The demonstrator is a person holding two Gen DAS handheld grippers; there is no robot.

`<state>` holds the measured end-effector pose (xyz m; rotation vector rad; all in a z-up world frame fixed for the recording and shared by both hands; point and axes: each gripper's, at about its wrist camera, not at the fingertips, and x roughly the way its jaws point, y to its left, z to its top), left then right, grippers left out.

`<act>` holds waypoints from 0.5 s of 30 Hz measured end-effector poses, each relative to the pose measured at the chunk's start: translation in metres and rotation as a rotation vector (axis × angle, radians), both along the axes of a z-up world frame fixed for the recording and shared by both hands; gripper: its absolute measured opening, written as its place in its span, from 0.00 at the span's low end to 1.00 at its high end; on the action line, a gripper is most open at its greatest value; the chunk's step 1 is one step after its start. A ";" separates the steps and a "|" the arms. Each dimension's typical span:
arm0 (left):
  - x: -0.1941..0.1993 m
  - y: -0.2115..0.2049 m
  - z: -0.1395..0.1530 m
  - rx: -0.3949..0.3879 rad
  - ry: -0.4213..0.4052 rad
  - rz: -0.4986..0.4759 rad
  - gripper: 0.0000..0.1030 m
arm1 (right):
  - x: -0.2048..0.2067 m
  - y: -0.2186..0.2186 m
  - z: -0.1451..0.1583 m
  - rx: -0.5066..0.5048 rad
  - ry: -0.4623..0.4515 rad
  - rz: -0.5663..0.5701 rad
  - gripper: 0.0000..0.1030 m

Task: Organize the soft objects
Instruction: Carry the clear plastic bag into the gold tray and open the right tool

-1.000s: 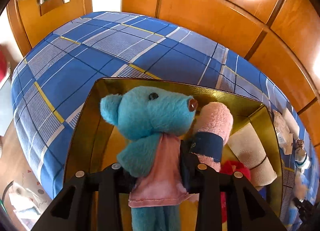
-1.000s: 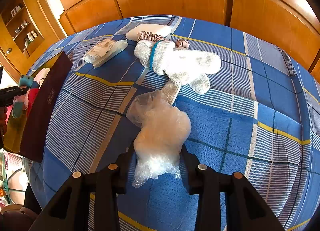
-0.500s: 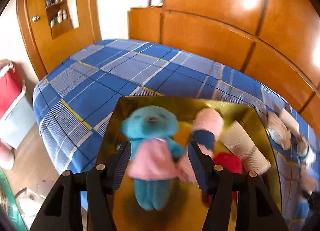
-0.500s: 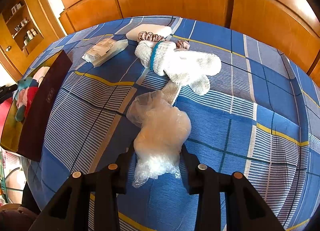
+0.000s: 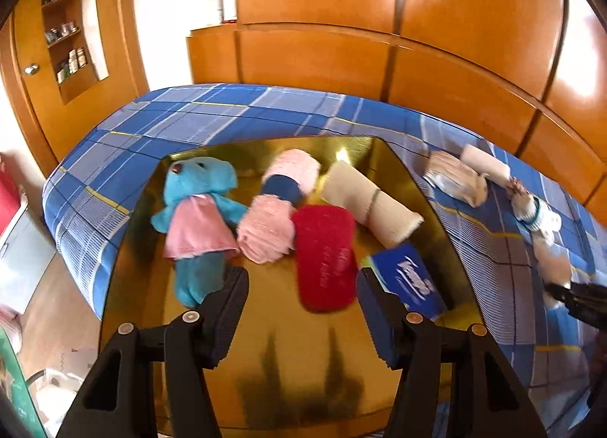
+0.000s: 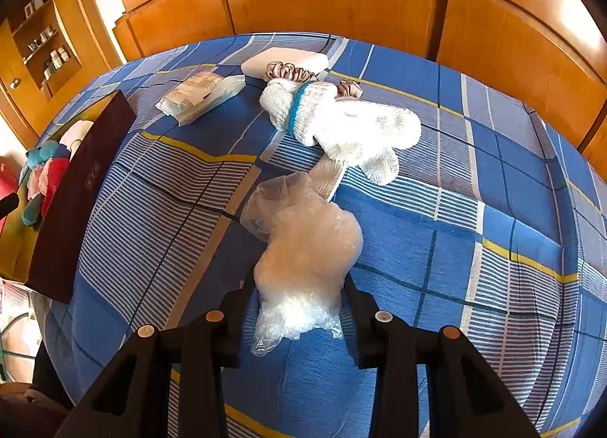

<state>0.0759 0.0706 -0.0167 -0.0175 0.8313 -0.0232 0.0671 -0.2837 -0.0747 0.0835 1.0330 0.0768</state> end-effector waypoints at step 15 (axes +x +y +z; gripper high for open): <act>-0.016 -0.002 0.002 -0.037 0.000 -0.040 0.58 | 0.000 0.009 0.000 -0.045 -0.001 -0.034 0.35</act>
